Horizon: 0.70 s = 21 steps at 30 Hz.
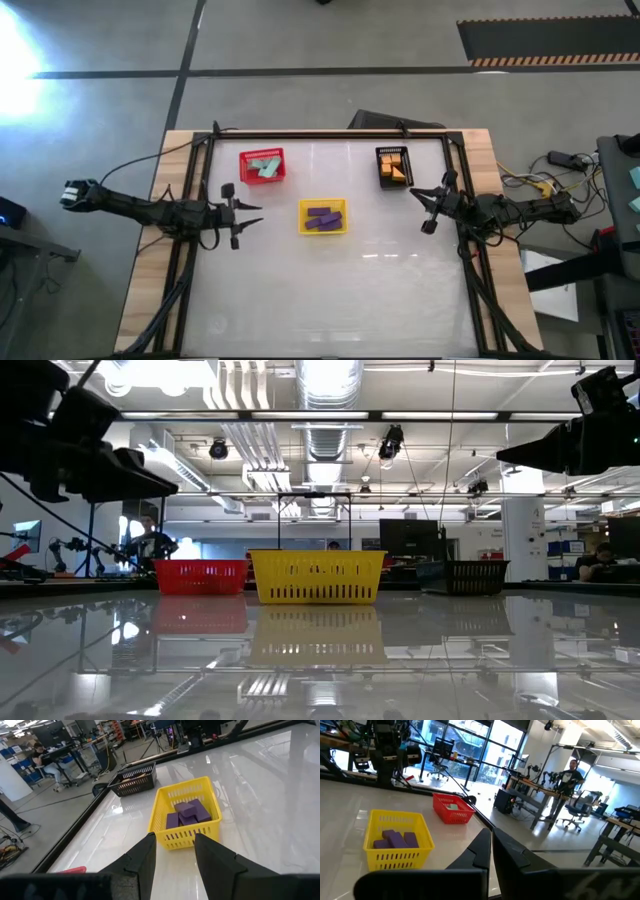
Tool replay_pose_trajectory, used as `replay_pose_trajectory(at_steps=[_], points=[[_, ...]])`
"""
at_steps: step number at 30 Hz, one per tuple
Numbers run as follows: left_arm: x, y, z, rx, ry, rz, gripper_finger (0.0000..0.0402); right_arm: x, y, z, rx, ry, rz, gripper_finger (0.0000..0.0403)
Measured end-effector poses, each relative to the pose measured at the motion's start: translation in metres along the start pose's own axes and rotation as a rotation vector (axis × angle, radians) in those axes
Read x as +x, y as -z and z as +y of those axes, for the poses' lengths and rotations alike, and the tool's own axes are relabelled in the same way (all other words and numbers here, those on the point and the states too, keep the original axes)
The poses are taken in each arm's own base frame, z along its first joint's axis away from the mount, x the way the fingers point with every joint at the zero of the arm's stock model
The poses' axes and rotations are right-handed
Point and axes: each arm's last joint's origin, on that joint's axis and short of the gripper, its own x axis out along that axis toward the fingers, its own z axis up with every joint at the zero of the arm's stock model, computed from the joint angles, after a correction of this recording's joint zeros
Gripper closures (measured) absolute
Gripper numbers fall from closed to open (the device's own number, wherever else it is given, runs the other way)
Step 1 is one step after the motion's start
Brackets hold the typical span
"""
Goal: Sort & place blocks by color
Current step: Return to Home Position
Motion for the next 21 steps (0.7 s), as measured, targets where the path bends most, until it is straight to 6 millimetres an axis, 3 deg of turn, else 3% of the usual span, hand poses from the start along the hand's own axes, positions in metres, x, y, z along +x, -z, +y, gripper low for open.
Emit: replay_pose_trajectory(at_steps=[21], points=[[0.0057, 0.008, -0.0043, 0.034, 0.02, 0.083, 0.0282, 0.0, -0.0001, -0.0001, 0.0, 0.0, 0.0, 0.0394]])
